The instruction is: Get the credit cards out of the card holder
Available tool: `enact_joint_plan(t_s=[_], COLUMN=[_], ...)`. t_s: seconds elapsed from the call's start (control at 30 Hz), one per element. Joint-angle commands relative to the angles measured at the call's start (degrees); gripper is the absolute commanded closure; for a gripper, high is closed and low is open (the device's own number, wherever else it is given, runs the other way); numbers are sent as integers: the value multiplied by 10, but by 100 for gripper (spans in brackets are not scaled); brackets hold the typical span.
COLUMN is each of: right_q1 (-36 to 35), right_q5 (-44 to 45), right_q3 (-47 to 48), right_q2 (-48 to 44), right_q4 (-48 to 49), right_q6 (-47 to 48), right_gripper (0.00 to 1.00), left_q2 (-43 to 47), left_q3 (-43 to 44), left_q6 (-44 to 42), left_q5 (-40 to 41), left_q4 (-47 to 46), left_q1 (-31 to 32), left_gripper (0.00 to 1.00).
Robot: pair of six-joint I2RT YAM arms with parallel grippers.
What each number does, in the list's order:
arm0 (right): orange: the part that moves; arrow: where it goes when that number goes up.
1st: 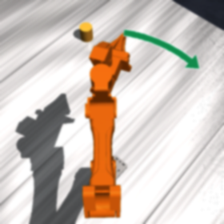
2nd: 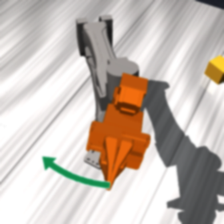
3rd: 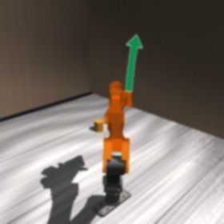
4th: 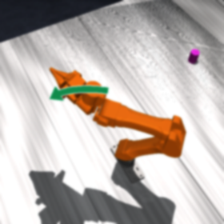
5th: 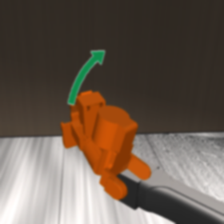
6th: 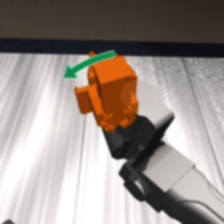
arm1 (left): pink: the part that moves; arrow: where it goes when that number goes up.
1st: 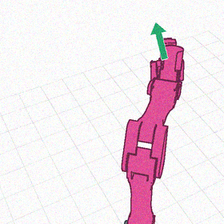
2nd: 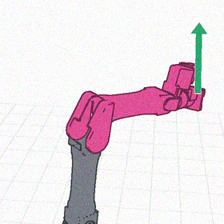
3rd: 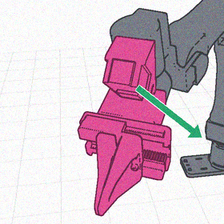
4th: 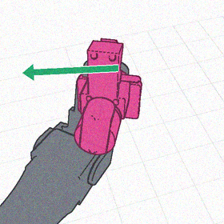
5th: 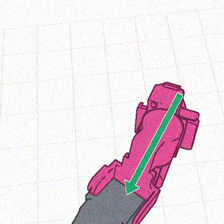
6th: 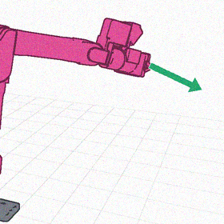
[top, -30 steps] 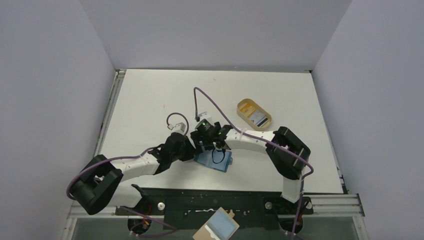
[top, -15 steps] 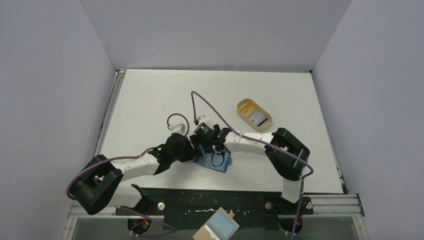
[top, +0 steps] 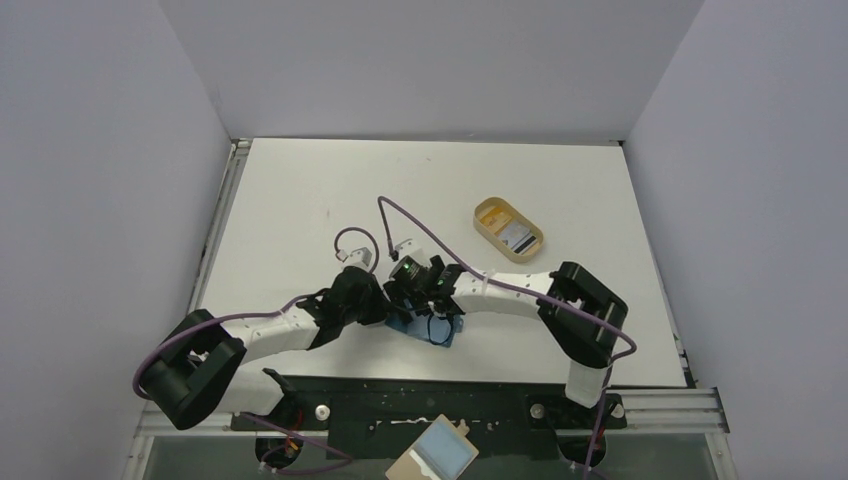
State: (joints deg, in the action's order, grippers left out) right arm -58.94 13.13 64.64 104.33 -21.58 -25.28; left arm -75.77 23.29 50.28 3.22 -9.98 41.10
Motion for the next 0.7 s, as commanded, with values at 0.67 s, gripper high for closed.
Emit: enact_joint_plan(t_s=[0.67], right_q1=[0], right_q5=[136], right_q3=[-76], right_q2=[-202], right_q4=[-186], right_q6=[-37], right_gripper=[11], left_q2=[35], left_q3=[34], left_q6=[-26], left_q5=[33], left_q4=[-4], left_q1=[0], left_gripper=[100])
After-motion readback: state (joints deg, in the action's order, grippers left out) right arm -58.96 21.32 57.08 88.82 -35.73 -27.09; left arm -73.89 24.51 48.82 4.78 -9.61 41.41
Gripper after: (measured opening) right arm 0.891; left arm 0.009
